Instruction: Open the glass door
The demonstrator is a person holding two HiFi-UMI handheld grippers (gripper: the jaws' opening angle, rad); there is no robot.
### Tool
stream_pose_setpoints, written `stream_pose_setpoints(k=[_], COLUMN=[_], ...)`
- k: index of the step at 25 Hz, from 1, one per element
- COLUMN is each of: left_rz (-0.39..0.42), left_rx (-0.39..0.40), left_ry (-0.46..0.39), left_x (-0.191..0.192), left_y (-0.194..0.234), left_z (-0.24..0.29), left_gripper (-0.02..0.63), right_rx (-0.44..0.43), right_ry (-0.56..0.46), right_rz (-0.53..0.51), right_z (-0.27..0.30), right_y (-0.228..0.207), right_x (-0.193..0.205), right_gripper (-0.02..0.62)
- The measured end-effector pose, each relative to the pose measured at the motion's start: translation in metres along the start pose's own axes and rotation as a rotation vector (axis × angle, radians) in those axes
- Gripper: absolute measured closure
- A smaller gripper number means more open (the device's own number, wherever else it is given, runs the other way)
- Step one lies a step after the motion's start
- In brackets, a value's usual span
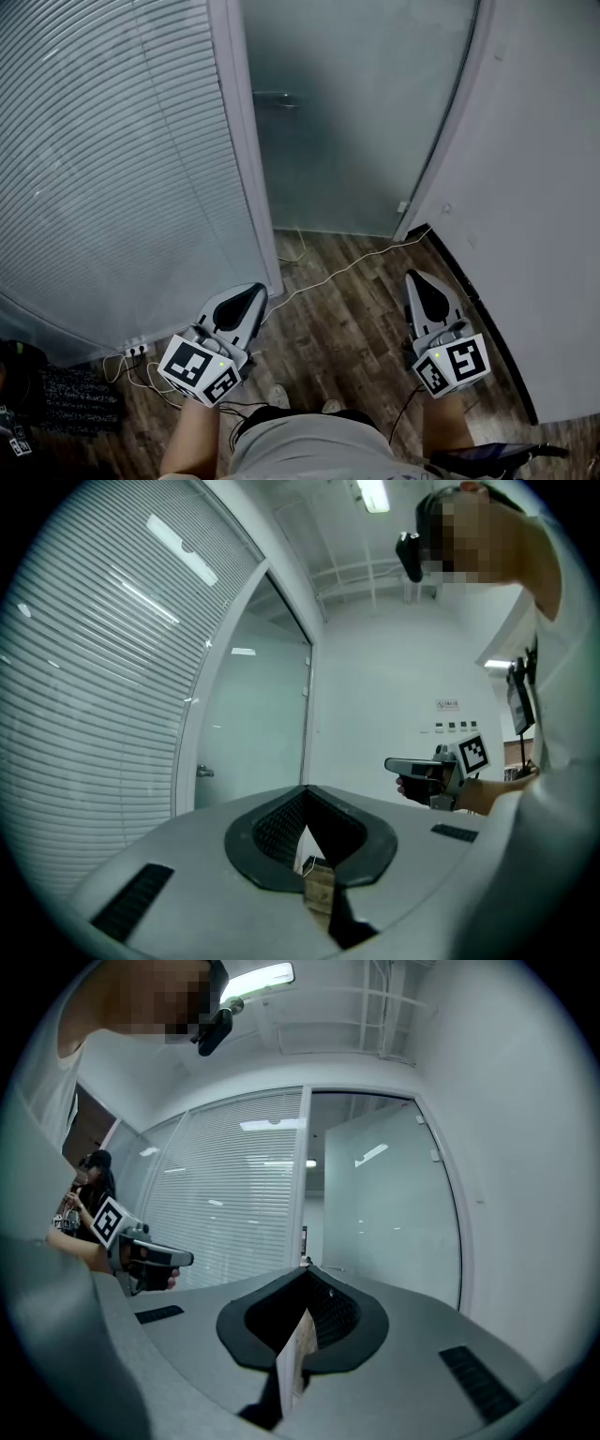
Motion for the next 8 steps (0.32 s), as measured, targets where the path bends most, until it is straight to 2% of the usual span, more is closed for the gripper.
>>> stream_pose_setpoints(k=[8], left_rz=[-0.001], left_rx=[0.006], left_ry=[0.003], left_x=[0.0039], left_y=[-0.0047], left_z=[0.0016], left_gripper=[0.604], right_rx=[0.003], right_ry=[0.01], right_rz=[-0.003], right_z=[-0.0036], right_y=[-0.0018], right_x=[0.0055], right_gripper=[0.594])
Point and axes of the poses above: the fingertips, and each gripper's own axes: z forward along the fingers, y to its left, x out of its underside, the point moved 1 cm from there along -z, backward along the fingers, and after that the axes turned 1 degree about -x, right-handed, at the moved point
